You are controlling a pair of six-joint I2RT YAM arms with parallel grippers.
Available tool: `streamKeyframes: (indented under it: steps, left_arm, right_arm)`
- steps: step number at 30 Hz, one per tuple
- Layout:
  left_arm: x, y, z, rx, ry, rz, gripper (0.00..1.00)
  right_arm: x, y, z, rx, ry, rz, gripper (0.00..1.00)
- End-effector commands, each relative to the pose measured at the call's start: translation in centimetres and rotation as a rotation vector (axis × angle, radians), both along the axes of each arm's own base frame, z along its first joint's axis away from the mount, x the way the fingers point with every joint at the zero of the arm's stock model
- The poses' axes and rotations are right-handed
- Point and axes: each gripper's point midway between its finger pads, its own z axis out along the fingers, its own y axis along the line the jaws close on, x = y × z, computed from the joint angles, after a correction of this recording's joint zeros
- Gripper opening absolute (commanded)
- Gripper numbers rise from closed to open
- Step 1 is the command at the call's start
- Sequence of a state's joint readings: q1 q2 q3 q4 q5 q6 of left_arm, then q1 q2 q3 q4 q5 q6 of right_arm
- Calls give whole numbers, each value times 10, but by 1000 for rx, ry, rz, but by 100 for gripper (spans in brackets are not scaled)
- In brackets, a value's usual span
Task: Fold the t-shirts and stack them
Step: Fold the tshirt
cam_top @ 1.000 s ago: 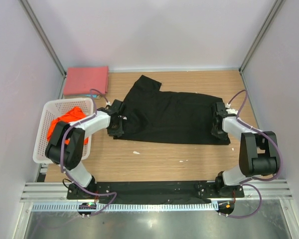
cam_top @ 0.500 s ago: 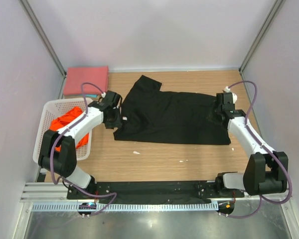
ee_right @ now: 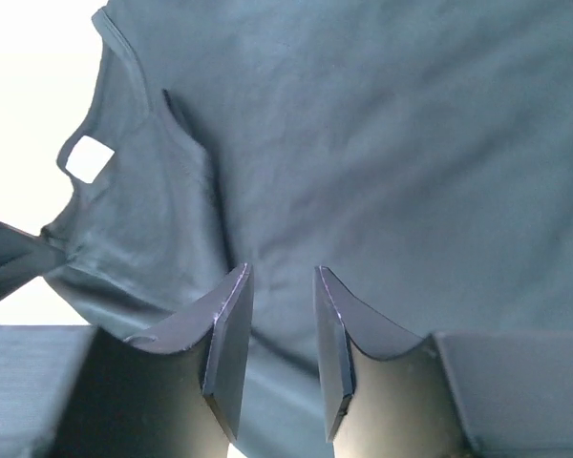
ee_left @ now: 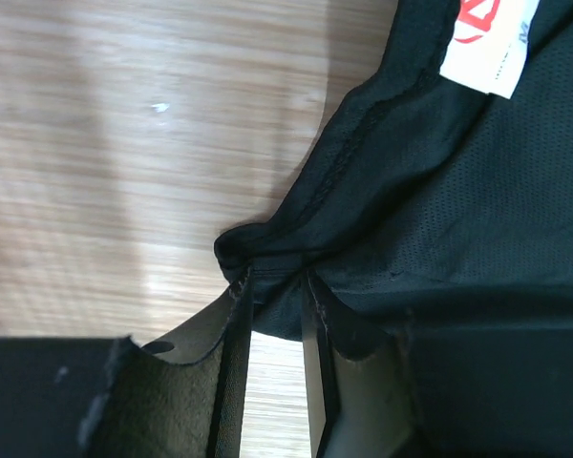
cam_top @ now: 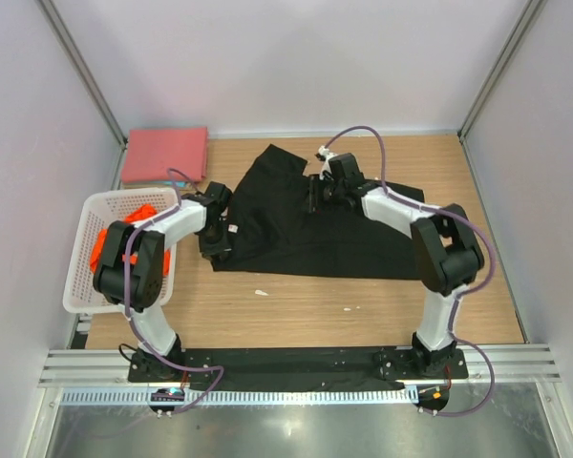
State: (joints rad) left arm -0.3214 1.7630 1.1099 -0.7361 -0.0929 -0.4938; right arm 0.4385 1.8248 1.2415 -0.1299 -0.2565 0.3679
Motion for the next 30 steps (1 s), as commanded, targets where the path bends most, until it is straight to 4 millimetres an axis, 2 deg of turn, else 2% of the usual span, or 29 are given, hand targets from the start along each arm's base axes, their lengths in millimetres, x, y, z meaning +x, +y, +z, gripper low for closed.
streamKeyframes:
  steps: [1, 3, 5, 6, 8, 9, 10, 12, 14, 18, 19, 23, 30]
  left_arm:
    - [-10, 21, 11, 95, -12, 17, 27]
    - [-12, 24, 19, 103, -29, 25, 27]
    - [-10, 25, 29, 106, -46, 24, 28]
    - [-1, 23, 42, 96, -84, 26, 28]
    - [5, 23, 57, 103, -105, 20, 30]
    - [10, 23, 64, 102, -122, 23, 31]
    - [20, 19, 77, 92, -157, 24, 31]
    - [35, 6, 90, 27, -220, 17, 31]
    - [41, -11, 92, -69, -237, 10, 31]
    - [50, -28, 78, -142, -223, 14, 31]
    - [49, -28, 65, -132, -187, 15, 31]
    - [48, -29, 43, -119, -132, 15, 30]
    - [51, -24, 21, -81, -103, 26, 30]
  right_arm:
    - [21, 35, 15, 79, -74, 149, 38]
    - [20, 54, -1, 70, -41, 210, 37]
    - [18, 66, -7, 70, -34, 244, 36]
    - [17, 77, -12, 74, -29, 271, 35]
    - [18, 87, -17, 79, -26, 285, 34]
    - [21, 95, -13, 84, -44, 298, 33]
    - [21, 98, -24, 75, -26, 304, 33]
    - [22, 106, -34, 64, -12, 322, 32]
    - [24, 110, -38, 60, -12, 328, 32]
    - [27, 115, -48, 48, -8, 332, 31]
    - [25, 117, -50, 46, -5, 337, 31]
    - [22, 124, -54, 43, -4, 357, 30]
    - [20, 133, -53, 58, -5, 375, 27]
